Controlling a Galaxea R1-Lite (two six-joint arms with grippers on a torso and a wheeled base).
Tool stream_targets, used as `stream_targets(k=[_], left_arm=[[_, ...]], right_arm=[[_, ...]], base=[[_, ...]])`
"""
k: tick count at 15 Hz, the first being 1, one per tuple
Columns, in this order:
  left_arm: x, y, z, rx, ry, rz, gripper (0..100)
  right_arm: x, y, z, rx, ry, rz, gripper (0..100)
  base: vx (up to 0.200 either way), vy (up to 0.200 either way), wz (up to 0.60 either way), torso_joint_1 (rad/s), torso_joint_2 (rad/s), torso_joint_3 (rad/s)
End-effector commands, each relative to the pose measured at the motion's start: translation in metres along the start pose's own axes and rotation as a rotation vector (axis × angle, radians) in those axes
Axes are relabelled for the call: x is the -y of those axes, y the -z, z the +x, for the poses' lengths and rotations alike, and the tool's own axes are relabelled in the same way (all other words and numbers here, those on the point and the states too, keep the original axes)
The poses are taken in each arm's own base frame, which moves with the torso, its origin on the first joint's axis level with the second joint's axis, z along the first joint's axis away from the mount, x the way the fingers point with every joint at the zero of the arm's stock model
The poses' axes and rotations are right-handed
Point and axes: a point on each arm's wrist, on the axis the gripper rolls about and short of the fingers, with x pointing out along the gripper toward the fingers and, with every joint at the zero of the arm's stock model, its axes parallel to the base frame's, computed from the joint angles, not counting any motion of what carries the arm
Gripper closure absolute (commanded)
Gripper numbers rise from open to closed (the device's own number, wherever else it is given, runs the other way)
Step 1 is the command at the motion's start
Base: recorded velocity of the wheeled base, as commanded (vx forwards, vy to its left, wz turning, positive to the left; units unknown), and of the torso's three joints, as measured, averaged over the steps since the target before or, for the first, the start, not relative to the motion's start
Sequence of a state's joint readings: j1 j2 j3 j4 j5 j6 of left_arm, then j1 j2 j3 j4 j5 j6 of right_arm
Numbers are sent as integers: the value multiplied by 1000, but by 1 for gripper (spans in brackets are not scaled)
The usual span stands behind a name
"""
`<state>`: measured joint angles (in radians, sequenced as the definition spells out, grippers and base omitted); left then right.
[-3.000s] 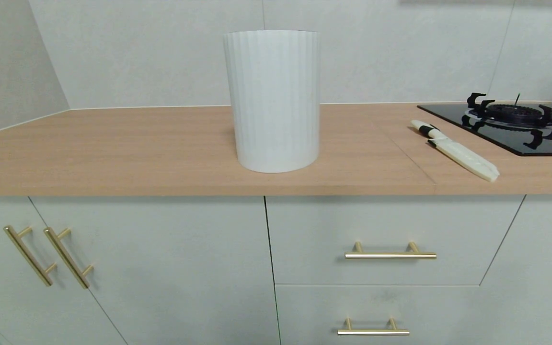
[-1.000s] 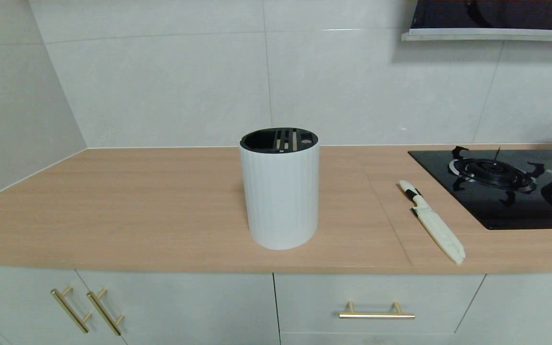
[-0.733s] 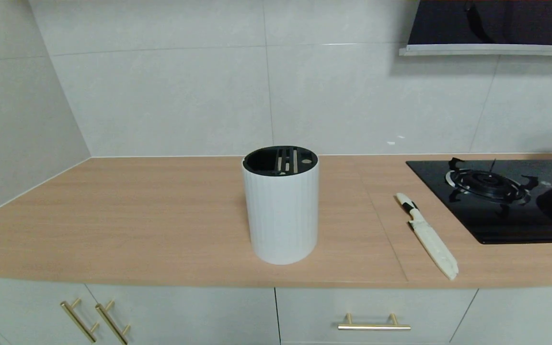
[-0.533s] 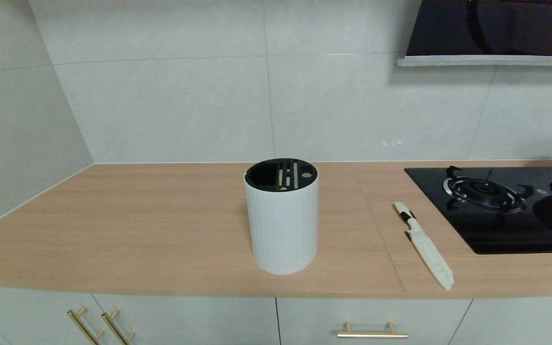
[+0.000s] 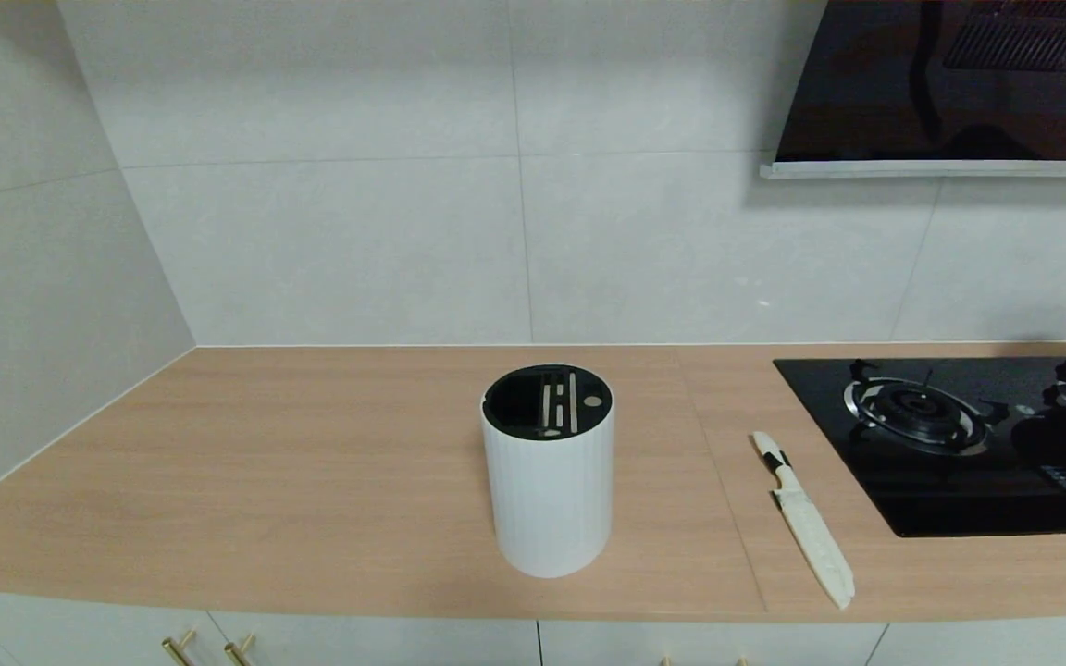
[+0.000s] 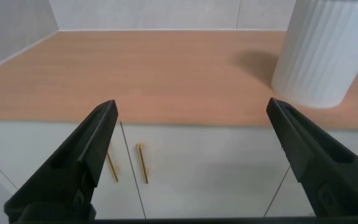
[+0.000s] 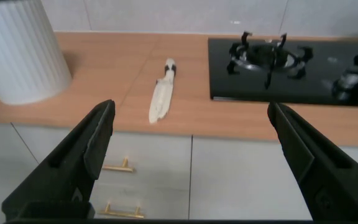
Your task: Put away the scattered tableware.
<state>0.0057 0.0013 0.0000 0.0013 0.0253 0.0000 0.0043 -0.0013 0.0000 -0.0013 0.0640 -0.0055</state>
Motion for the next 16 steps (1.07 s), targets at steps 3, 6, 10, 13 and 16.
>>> stream_targets(k=[3,6,10,13,16], left_arm=[[0,0,0,1,-1,-2,0],[0,0,0,-1,-1,0,0],[0,0,0,-1,-1,-2,0],[0,0,0,-1,-1,-2,0],[0,0,0,1,-1,-2,0]], right_arm=[[0,0,0,-1,-1,-1,0],[0,0,0,-1,-1,-1,0],[0,0,0,-1,4,-1,0],[0,0,0,-1,4,-1,0],[0,0,0,-1,2,-13,0]], base=[[0,0,0,240,-505,-268],[0,0,0,190,-393,-207],[0,0,0,79,-168,-84],[0,0,0,0,0,0],[0,0,0,0,0,0]])
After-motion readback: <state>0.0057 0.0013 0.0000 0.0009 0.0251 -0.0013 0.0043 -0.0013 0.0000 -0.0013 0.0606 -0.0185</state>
